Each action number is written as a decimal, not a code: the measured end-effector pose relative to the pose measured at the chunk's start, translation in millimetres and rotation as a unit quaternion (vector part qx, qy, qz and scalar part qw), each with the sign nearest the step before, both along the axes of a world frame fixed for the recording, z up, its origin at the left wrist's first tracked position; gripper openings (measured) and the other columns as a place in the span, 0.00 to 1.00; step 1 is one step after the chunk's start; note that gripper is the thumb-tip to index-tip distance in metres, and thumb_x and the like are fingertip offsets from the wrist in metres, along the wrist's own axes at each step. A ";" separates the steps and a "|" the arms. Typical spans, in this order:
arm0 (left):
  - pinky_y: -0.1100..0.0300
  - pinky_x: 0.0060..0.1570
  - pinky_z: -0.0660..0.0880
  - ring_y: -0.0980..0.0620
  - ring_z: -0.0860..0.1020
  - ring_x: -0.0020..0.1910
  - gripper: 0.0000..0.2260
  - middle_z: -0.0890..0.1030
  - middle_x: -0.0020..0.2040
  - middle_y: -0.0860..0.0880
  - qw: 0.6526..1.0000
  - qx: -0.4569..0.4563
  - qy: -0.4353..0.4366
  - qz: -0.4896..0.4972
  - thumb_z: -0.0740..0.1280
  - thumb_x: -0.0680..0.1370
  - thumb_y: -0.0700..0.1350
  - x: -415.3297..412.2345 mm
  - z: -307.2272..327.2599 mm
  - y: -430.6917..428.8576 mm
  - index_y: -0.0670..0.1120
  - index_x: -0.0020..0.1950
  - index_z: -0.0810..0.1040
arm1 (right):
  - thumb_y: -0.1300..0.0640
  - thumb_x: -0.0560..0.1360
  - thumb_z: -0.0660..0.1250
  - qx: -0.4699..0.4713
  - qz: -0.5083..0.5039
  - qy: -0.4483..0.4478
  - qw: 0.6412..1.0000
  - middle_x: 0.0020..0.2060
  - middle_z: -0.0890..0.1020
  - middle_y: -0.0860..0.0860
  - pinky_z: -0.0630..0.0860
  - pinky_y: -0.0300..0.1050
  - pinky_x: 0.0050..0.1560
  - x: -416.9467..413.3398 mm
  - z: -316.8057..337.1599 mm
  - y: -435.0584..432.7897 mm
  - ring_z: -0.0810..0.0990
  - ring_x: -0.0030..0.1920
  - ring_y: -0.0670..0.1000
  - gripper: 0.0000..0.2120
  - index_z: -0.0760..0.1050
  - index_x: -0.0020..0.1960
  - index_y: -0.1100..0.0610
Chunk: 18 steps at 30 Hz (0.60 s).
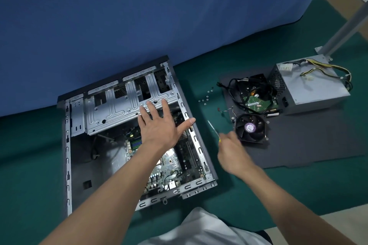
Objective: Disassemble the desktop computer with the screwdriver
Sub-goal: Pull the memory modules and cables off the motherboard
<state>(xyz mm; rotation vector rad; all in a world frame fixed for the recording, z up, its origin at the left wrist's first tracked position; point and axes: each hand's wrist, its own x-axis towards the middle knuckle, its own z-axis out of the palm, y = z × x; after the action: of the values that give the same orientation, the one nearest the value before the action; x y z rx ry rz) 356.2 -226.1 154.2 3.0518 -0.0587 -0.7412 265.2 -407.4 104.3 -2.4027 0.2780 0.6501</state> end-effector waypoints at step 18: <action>0.40 0.72 0.47 0.35 0.39 0.75 0.53 0.37 0.76 0.36 1.000 0.015 -0.006 -0.001 0.35 0.61 0.81 -0.2 -1.1 1.4 0.50 0.77 0.32 | 0.71 0.77 0.59 -0.203 -0.009 -0.073 0.977 0.61 0.74 0.59 0.73 0.44 0.60 19.0 -54.8 29.3 0.73 0.61 0.56 0.17 0.68 0.65 0.63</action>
<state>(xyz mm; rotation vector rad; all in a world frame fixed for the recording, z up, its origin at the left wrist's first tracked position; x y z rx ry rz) 356.0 -224.7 153.1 3.0840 -0.0509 -0.7314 284.2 -378.1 49.5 -2.8167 0.4016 0.4363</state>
